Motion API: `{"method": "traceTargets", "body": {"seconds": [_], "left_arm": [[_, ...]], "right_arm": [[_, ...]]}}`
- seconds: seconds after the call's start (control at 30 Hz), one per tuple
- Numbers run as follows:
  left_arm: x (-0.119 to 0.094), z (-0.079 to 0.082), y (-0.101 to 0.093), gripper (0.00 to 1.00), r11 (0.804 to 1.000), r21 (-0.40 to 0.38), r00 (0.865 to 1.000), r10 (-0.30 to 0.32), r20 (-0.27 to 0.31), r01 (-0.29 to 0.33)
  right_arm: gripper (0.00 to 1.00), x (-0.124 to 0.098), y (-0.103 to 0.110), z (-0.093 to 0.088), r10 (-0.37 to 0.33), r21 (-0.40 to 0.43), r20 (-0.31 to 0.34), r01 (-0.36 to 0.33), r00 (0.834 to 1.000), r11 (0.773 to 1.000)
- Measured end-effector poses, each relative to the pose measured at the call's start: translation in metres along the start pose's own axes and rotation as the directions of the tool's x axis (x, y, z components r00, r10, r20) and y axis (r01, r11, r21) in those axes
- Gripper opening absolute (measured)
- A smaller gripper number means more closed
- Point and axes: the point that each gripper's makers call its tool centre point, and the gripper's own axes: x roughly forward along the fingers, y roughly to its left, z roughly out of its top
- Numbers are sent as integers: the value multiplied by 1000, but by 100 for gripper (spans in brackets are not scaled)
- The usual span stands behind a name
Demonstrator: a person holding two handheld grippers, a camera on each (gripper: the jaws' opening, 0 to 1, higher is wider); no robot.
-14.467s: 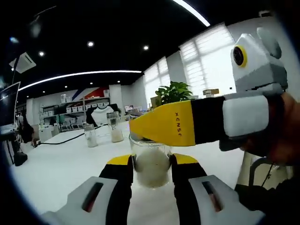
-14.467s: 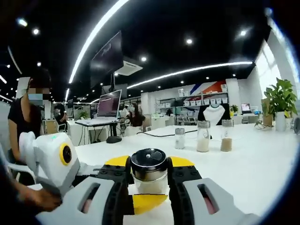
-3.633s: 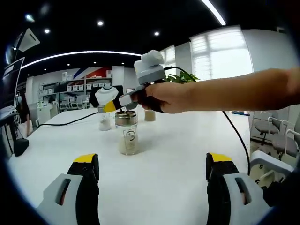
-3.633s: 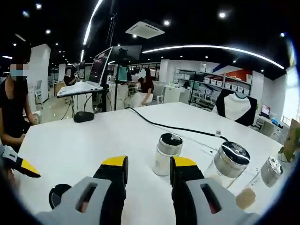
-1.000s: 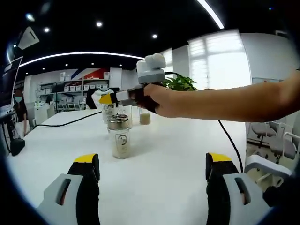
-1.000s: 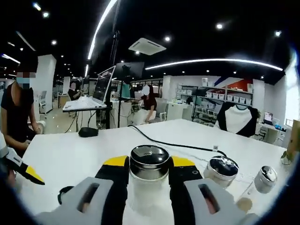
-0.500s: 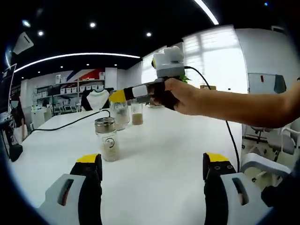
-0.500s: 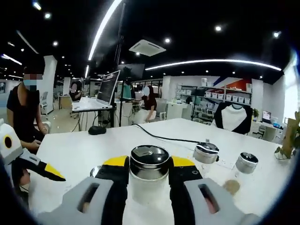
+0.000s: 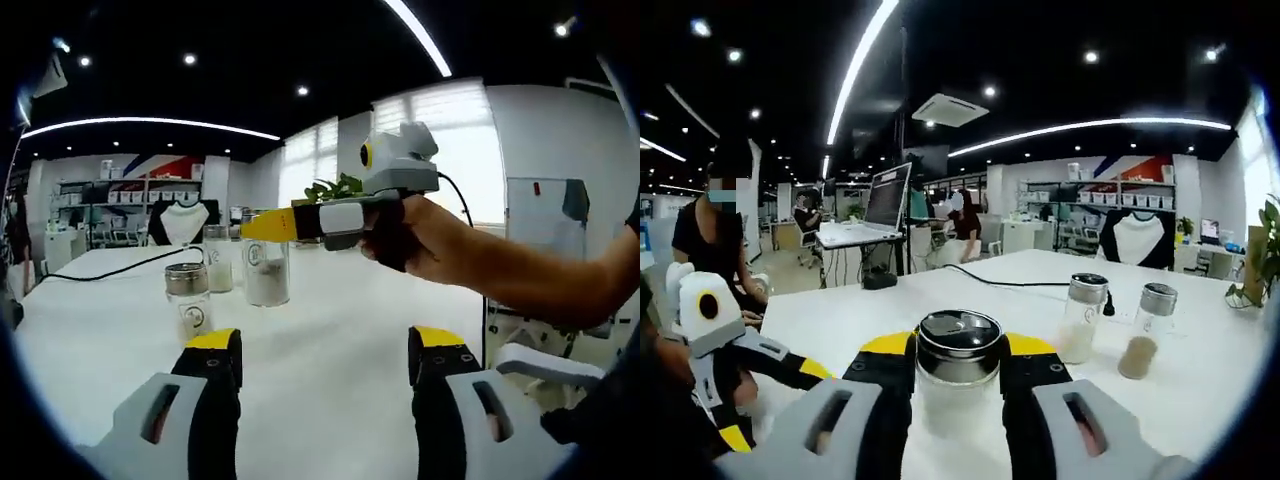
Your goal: Rotate the seasoning bottle until the label or dispensing opening points toward the visible target arrow and the bottle remains upright within the marked orientation range
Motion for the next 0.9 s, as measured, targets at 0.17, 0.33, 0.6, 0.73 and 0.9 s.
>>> {"method": "traceTargets", "body": {"seconds": [0.17, 0.33, 0.6, 0.73, 0.9], "left_arm": [[-1, -3, 5, 70, 1000, 3, 1000, 20, -6, -20], [0, -5, 5, 65, 1000, 19, 1000, 8, 2, -8], [2, -5, -2, 52, 999, 24, 999, -21, 24, 20], [2, -6, -6, 48, 998, 26, 998, -49, 24, 49], [0, -7, -10, 37, 995, 32, 994, -98, 42, 96]], "right_arm": [[30, -7, 33, -8, 88, -100, -41, -91, 995, 991], [30, -17, 57, -9, 125, -135, -42, -130, 991, 982], [30, -31, 80, -12, 195, -107, -25, -196, 981, 975], [30, -37, 89, -16, 239, -113, -26, -240, 971, 964], [30, -43, 96, -21, 279, -118, -8, -278, 960, 953]]}}
